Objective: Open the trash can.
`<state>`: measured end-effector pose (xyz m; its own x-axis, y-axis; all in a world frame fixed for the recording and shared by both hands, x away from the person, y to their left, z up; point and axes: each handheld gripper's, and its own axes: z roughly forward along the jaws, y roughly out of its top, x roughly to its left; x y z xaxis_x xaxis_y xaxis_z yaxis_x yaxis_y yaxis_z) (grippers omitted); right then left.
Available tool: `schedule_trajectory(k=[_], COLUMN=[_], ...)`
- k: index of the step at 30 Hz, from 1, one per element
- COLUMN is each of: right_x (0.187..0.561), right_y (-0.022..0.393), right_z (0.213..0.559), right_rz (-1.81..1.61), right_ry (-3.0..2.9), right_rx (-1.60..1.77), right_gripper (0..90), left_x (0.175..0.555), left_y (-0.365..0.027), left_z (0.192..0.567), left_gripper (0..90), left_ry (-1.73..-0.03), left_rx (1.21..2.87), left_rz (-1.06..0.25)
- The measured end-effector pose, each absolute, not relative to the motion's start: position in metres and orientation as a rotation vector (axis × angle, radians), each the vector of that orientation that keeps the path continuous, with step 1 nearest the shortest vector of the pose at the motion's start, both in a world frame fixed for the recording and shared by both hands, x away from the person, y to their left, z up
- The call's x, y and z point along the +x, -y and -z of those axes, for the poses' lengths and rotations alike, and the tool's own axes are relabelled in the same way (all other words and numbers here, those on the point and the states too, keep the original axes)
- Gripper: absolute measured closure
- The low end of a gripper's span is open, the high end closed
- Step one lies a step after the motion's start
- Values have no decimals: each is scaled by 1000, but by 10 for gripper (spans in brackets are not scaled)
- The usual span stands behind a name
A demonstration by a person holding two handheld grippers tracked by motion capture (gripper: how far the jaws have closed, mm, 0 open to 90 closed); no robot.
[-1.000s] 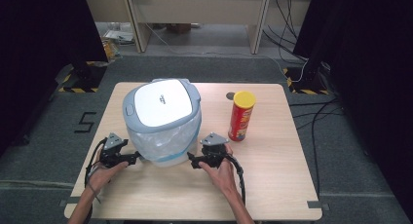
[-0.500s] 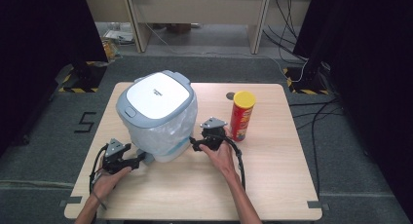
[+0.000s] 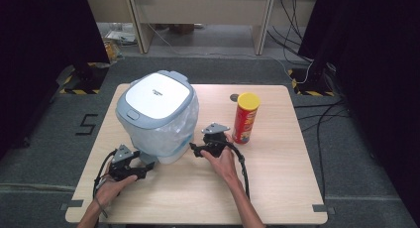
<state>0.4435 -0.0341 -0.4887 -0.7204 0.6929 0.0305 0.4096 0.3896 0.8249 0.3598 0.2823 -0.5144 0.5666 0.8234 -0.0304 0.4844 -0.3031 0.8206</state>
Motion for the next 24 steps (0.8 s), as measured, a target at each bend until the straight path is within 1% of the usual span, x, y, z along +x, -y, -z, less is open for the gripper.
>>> schedule_trajectory(k=[4, 5, 8, 11, 15, 17, 21, 24], right_x=[444, 445, 451, 456, 465, 467, 461, 449], right_y=[26, 24, 24, 25, 28, 31, 42, 55], right_z=[486, 485, 483, 482, 480, 478, 472, 469], right_rz=[-1271, -1252, -1219, -1203, -1188, -1194, -1199, -1199], right_ry=[-2316, -2320, -2308, -2296, -2301, -2301, -2279, -2269], right_rx=[954, 954, 964, 974, 964, 974, 991, 1009], right_gripper=[182, 141, 145, 149, 151, 172, 180, 180], left_x=[358, 358, 357, 356, 354, 350, 345, 342], left_y=[-281, -280, -278, -275, -268, -264, -265, -264], left_z=[516, 517, 518, 516, 519, 519, 512, 509], left_gripper=[206, 203, 200, 199, 198, 200, 219, 225], left_ry=[-1050, -1044, -1037, -1032, -1017, -995, -986, -969], left_rx=[1964, 1968, 1966, 1959, 1972, 1992, 1953, 1951], left_rz=[-488, -497, -493, -460, -494, -500, -491, -504])
